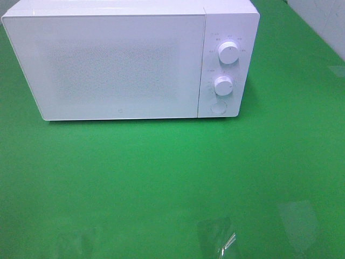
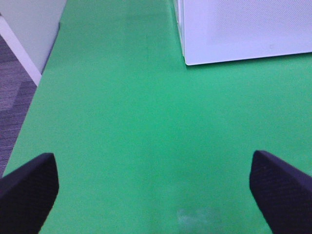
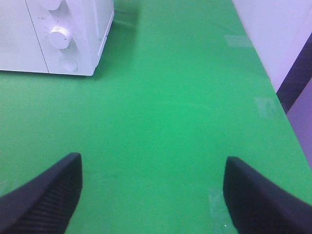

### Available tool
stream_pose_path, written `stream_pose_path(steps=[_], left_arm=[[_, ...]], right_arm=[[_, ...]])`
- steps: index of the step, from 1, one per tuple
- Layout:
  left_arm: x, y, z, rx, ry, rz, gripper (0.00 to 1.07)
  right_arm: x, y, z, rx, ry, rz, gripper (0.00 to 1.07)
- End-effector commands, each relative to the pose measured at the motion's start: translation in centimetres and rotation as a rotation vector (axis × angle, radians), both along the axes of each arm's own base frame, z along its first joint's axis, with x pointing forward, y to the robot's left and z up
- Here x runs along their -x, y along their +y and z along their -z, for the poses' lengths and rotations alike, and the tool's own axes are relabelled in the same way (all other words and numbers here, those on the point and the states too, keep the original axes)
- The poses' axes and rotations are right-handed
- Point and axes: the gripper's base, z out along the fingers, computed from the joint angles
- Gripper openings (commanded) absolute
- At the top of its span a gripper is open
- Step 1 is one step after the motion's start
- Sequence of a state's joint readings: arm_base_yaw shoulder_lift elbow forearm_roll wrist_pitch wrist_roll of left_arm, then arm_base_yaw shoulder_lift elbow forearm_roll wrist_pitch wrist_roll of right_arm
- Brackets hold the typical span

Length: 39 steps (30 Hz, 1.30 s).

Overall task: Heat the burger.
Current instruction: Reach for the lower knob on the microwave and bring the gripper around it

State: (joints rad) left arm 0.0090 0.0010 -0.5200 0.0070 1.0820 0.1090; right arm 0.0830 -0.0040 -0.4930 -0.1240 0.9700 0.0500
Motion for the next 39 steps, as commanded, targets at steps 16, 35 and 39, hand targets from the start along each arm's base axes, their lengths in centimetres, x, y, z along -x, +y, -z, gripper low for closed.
stream_pose_path(steps=[16,35,39], left_arm=[[0.40,-0.08,-0.02,0.005,-0.041,-0.017,1.00],[0.40,-0.08,-0.02,0.005,-0.041,-0.017,1.00],[0.40,-0.08,-0.02,0.005,-0.041,-0.017,1.00]], right_arm=[[0.38,-0.01,-0.02,0.007,-0.034,0.001,0.76],[0.38,-0.01,-0.02,0.007,-0.034,0.001,0.76],[0.38,-0.01,-0.02,0.007,-0.034,0.001,0.76]])
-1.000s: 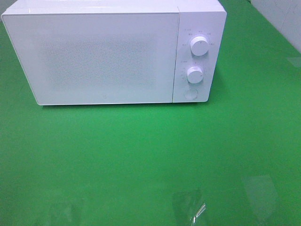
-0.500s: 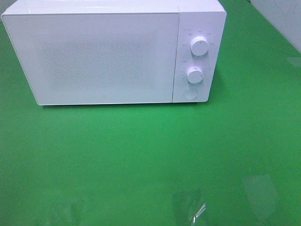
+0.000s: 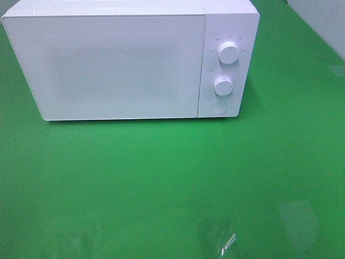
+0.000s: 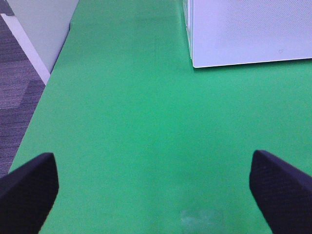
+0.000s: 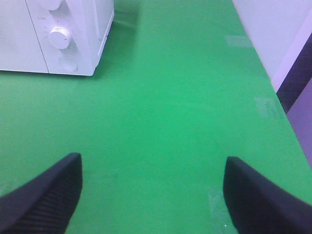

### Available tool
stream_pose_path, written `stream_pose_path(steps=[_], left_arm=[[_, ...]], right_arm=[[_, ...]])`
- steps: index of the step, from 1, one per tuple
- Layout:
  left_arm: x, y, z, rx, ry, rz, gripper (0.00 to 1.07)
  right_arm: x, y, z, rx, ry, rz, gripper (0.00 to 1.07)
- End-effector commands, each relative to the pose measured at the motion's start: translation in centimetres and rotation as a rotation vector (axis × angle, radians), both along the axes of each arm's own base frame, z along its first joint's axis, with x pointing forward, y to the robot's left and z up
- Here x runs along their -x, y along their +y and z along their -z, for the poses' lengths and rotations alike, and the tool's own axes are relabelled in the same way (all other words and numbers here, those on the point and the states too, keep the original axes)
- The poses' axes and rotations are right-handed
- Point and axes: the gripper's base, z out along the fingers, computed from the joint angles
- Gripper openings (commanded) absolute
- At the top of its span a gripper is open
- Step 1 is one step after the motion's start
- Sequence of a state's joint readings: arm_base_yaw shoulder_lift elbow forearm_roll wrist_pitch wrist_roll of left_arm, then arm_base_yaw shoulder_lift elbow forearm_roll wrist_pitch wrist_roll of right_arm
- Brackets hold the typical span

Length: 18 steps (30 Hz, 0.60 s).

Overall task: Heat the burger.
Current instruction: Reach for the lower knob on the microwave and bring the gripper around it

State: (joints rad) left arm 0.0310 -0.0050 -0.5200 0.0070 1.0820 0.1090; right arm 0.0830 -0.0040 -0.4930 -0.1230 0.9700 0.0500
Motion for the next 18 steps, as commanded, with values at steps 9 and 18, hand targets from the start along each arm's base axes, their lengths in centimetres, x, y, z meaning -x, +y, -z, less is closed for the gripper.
stream_pose_path(steps=[9,18], left_arm=[[0.30,-0.06,-0.03,0.005,-0.035,0.005,1.00],[0.30,-0.06,-0.03,0.005,-0.035,0.005,1.00]], right_arm=[[0.38,-0.01,-0.02,0.008,-0.034,0.001,0.76],[0.52,-0.06,-0.86,0.012,-0.078,0.003,0.79]])
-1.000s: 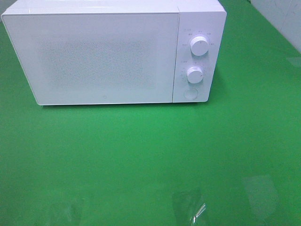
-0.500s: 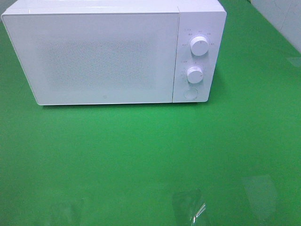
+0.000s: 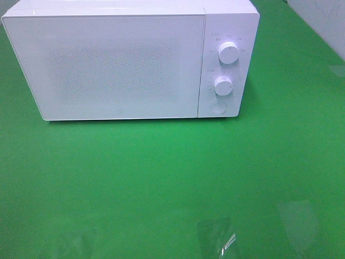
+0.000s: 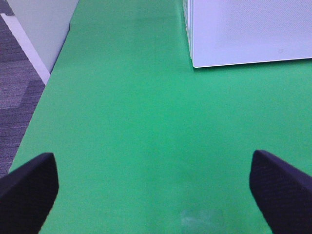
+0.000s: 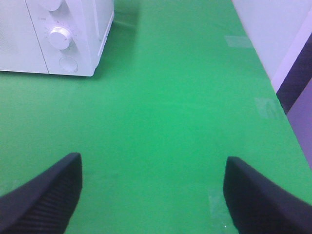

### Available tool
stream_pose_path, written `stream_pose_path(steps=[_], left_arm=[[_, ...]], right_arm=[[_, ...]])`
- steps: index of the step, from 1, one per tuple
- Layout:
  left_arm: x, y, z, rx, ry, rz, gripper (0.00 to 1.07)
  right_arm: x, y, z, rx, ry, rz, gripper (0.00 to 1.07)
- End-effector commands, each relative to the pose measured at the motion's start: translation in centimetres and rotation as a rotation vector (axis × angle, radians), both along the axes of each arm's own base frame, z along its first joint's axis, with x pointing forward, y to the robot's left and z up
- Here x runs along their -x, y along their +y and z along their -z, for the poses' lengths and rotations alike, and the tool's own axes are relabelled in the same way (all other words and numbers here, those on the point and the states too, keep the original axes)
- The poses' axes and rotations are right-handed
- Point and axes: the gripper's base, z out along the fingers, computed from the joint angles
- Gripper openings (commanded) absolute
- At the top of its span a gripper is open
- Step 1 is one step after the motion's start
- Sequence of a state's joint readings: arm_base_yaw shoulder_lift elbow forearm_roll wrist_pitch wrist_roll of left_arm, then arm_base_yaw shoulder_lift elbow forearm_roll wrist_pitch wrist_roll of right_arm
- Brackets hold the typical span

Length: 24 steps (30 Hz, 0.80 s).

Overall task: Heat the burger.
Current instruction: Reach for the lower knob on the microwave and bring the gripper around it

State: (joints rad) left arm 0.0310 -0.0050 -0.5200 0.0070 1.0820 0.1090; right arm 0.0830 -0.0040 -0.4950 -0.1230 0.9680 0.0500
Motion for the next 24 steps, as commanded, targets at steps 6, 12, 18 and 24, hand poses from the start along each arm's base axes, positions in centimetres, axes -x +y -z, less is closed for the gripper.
stream_pose_path(steps=[6,12,18,24], left_arm=[[0.3,-0.1,0.0,0.005,-0.035,0.005,1.00],[0.3,-0.1,0.0,0.005,-0.035,0.005,1.00],[0.3,-0.1,0.0,0.005,-0.035,0.005,1.00],[0.3,-0.1,0.0,0.005,-0.035,0.005,1.00]], right_arm=[[-0.5,-0.2,-1.8,0.042,-0.102,0.012,0.81],[-3.1,0.1,-2.7,0.057,-0.104,0.002,0.81],[-6.1,0.6,-3.1,0.053,-0.163,-0.029,0.79],[-8.8,1.1,-2.4,0.027,-0.192,-0.051,0.78]])
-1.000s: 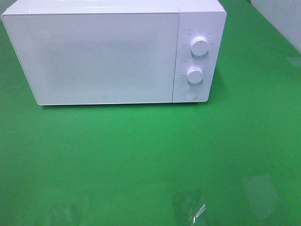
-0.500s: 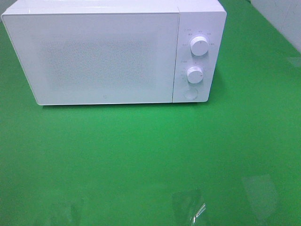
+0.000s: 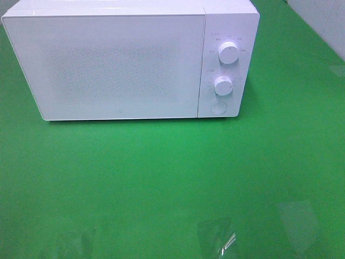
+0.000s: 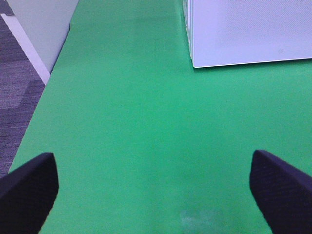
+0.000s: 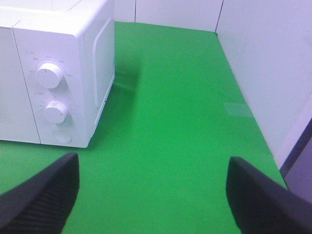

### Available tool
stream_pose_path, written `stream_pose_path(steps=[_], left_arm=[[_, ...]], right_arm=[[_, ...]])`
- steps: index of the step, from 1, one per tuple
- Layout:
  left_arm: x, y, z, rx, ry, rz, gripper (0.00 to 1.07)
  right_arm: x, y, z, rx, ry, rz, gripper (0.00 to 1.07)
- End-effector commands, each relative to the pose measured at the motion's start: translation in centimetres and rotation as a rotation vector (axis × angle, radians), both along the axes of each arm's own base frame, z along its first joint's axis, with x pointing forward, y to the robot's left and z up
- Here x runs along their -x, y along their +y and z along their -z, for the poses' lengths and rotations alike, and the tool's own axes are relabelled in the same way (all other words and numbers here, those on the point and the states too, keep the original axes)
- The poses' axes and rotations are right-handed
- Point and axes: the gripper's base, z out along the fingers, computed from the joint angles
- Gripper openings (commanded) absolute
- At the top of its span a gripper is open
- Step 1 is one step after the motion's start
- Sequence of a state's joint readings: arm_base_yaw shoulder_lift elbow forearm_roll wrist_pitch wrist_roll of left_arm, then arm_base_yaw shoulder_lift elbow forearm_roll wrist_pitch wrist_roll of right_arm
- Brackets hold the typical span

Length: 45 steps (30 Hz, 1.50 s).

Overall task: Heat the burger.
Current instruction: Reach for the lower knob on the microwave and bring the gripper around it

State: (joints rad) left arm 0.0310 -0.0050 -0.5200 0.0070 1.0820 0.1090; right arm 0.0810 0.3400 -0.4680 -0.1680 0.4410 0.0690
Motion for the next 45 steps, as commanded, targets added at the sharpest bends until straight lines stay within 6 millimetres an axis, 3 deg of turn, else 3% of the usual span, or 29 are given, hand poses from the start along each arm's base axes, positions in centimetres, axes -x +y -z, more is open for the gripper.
stream_pose_path(steps=[1,13,16,28,35,45], left_arm=[[0.3,-0.1,0.0,0.005,-0.035,0.005,1.00],[0.3,-0.1,0.0,0.005,-0.035,0.005,1.00],[0.3,-0.1,0.0,0.005,-0.035,0.005,1.00],[0.3,-0.1,0.0,0.005,-0.035,0.005,1.00],[0.3,-0.1,0.0,0.005,-0.035,0.005,1.00],[0.3,-0.1,0.0,0.005,-0.035,0.005,1.00]], right_arm=[[-1.1,0.2,0.1,-0.012,-0.036,-0.008,0.78],[-6.8,1.3,2.3,-0.020,-0.091,-0.081,0.76],[-7.2,1.4,2.4,-0.022,-0.096,-0.087,0.76],[-12.4,1.9,4.9,-0.010,-0.141,-0.104,0.76],[-14.2,1.2,5.9,0.035,-0.193,-0.008,0.76],[-15.7,4.3,8.8,0.024,-0.215,0.141,0.76]])
